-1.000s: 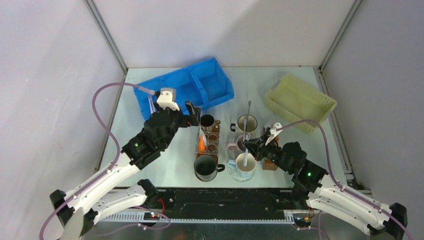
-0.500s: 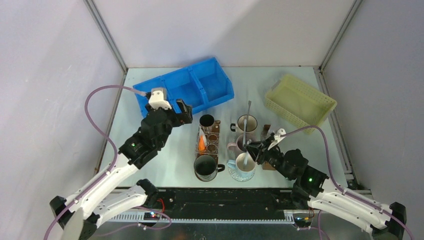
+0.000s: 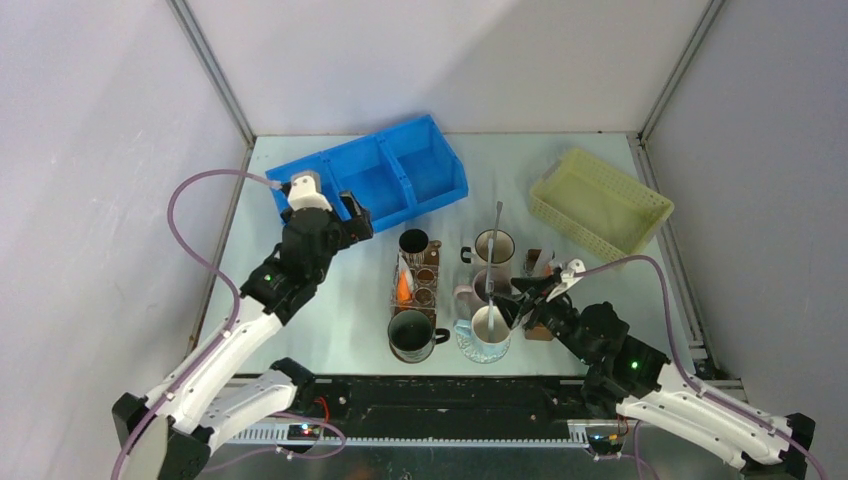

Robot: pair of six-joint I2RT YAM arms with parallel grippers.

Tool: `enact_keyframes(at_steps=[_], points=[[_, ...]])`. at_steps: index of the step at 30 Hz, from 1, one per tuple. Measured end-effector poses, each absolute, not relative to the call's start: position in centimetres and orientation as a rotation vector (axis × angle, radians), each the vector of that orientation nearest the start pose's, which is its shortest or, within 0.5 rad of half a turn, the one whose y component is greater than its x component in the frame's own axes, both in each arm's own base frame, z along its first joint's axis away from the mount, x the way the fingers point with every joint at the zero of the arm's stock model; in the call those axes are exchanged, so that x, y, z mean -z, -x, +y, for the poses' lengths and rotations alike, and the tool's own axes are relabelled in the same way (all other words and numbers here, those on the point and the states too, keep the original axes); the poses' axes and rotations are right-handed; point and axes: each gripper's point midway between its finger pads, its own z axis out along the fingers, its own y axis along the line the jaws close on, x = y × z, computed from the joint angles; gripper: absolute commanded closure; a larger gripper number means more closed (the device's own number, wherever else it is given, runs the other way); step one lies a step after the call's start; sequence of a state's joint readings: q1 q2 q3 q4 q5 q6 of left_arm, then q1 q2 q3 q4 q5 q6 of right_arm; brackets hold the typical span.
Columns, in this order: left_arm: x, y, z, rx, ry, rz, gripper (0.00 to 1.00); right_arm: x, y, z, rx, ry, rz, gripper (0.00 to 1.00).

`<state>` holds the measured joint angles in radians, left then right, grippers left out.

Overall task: Prepare toiletry sets of a toothbrush and toothpaste on the tray
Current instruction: Place the toothbrush in the cup.

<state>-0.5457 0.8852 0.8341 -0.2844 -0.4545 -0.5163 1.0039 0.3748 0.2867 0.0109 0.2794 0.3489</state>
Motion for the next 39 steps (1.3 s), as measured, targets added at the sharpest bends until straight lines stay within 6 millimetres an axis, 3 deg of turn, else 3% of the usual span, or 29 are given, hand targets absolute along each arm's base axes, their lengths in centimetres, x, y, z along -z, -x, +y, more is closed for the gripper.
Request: enact_keyframes(at_steps=[5,11,14,25,34,39], points=[[-22.6,-31.2,-9.7,0.222,0.334,1.948,0.0,-21.5,-17.3,19.5,-0.763,0.323,1.632,0.17],[-19.3,-33.1,-7.5,0.129,0.412,2.068,0.01,-25.8,-17.7,17.3,-0.702,0.268,1.544,0.1],[-18.2,-34.7,-6.1,0.096,0.465,2.108,0.02,-27.0,-18.0,16.1,-0.661,0.239,1.515,0.09],[-12.6,-42.3,-1.4,-0.004,0.645,2.272,0.1,-27.4,-19.0,12.8,-0.481,0.195,1.499,0.06],[-12.3,-47.5,0.1,0.042,0.713,2.267,0.17,-27.0,-19.3,11.4,-0.406,0.171,1.513,0.04],[-12.3,-48.8,1.1,0.075,0.755,2.244,0.18,-27.0,-19.4,11.0,-0.387,0.158,1.515,0.04]])
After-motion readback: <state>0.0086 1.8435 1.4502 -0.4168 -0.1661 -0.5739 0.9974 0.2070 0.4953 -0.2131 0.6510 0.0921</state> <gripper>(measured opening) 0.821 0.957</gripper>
